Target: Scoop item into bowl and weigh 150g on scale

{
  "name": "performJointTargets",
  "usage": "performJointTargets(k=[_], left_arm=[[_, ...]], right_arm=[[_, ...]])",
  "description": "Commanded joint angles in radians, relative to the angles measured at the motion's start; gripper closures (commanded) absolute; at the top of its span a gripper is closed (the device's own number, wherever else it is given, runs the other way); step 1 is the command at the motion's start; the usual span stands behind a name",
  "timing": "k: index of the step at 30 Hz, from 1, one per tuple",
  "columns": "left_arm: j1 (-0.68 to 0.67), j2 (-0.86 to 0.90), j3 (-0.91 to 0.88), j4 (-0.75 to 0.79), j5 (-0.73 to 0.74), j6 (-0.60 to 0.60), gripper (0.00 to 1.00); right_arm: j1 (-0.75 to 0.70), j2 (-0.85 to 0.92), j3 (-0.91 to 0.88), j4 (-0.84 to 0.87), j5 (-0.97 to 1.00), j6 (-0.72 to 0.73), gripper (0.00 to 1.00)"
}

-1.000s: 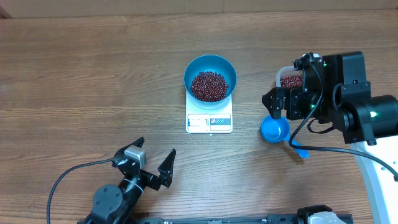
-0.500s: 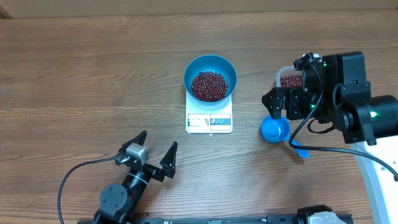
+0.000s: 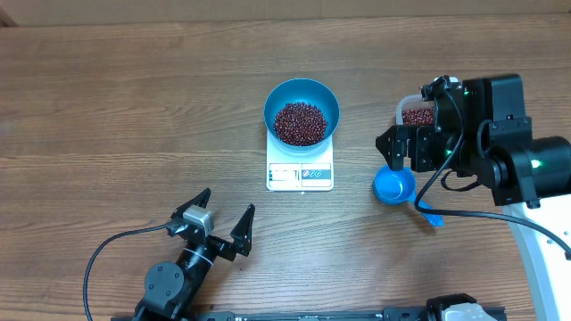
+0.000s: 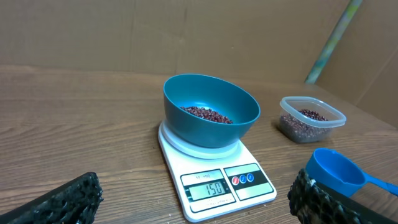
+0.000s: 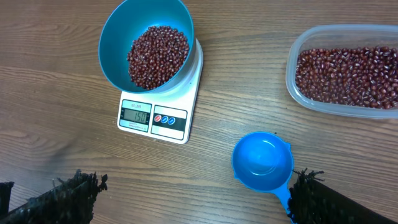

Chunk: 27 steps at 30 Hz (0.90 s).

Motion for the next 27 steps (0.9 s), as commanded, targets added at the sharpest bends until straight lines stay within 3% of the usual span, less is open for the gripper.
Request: performJointTargets(k=[1,20,23,27], left_arm=[[0.012,-0.009,-0.005,-0.002,-0.011,0.028,0.00],[0.012,-0.009,-0.005,-0.002,-0.011,0.028,0.00],[0.012,-0.009,-0.005,-0.002,-0.011,0.028,0.00],[0.012,-0.009,-0.005,-0.002,-0.011,0.028,0.00]], right_arm=[[0.004,-0.008,0.026,0.006,-0.004,-0.002,0.00],[0.003,-0.050,0.021,-0.003,0.034,-0.002,0.00],[0.003,-0.133,-0.051,0.101,0.041,-0.002,0.00],[0.003,-0.322,-0.320,0.373,0.036,-0.001,0.00]])
